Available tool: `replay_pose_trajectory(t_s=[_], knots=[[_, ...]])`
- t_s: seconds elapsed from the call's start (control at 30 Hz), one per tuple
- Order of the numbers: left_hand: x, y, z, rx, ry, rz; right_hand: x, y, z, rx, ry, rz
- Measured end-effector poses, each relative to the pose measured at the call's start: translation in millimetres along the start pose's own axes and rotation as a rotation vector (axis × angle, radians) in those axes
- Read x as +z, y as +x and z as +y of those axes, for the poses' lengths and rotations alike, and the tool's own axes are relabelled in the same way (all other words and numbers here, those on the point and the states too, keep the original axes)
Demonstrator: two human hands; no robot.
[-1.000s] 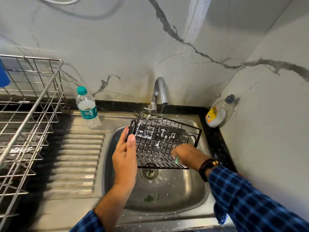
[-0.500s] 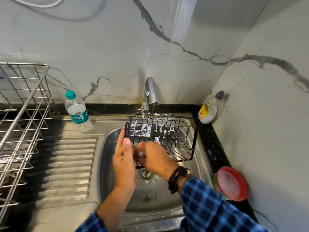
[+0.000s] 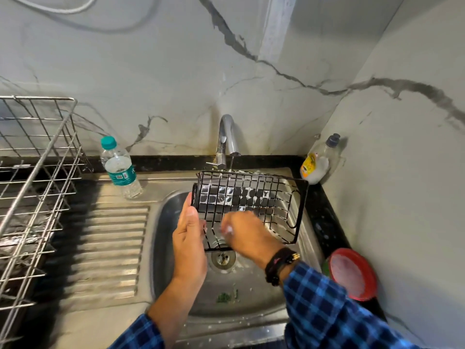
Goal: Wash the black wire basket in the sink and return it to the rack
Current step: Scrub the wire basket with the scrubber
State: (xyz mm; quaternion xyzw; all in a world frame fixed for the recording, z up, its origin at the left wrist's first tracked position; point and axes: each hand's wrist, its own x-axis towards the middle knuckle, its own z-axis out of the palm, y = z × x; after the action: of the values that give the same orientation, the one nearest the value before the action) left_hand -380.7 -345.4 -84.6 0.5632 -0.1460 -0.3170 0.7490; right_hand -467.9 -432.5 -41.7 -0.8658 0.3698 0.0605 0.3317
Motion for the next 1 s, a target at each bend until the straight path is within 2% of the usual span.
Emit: replay_pose_trajectory(t_s=[0.1,0.2,0.27,0.37,0.43,0.5,0.6,0.67,0.77,0.83,0.9,0.93,1.0], knots=[[-4,4,-8,-0.085,-0.038,0.014,12,8,-17,-0.092,0.025,-0.046],[-8,11,-8,-0.195,-0.099,0.099,0,6,6,-0.021,0.063,0.089],[-15,24,-10,-0.338,-0.149,0.147,-16,-6,27,0.017,0.04,0.327],[-33,36,-19,-0.571,-0.243,0.102,-43,-28,58,0.049,0.019,0.862],[-39,35,-28,-0.634,-0.257,0.121,-57,-34,85,0.124,0.03,1.065],[-40,30,-31,-0.667,-0.262,0.153,-65,-31,109,0.29,0.276,1.004],[-38,22,-37,-0.716,-0.341,0.211,-55,-25,115,0.41,0.723,0.611],[-39,15,-40,-0.72,-0.406,0.215,-44,-26,111,0.399,0.796,0.459],[-40,14,-42,-0.743,-0.395,0.213,-37,-24,108,0.323,0.601,0.435],[-42,15,-43,-0.768,-0.262,0.147,-40,-21,107,0.312,0.436,0.451],[-43,14,-40,-0.804,0.001,0.051,-48,-19,98,0.269,0.31,0.498],[-44,12,-36,-0.792,0.217,-0.001,-53,-21,92,0.22,0.237,0.526],[-46,13,-31,-0.612,0.614,-0.001,-64,-23,79,0.086,0.046,0.572]])
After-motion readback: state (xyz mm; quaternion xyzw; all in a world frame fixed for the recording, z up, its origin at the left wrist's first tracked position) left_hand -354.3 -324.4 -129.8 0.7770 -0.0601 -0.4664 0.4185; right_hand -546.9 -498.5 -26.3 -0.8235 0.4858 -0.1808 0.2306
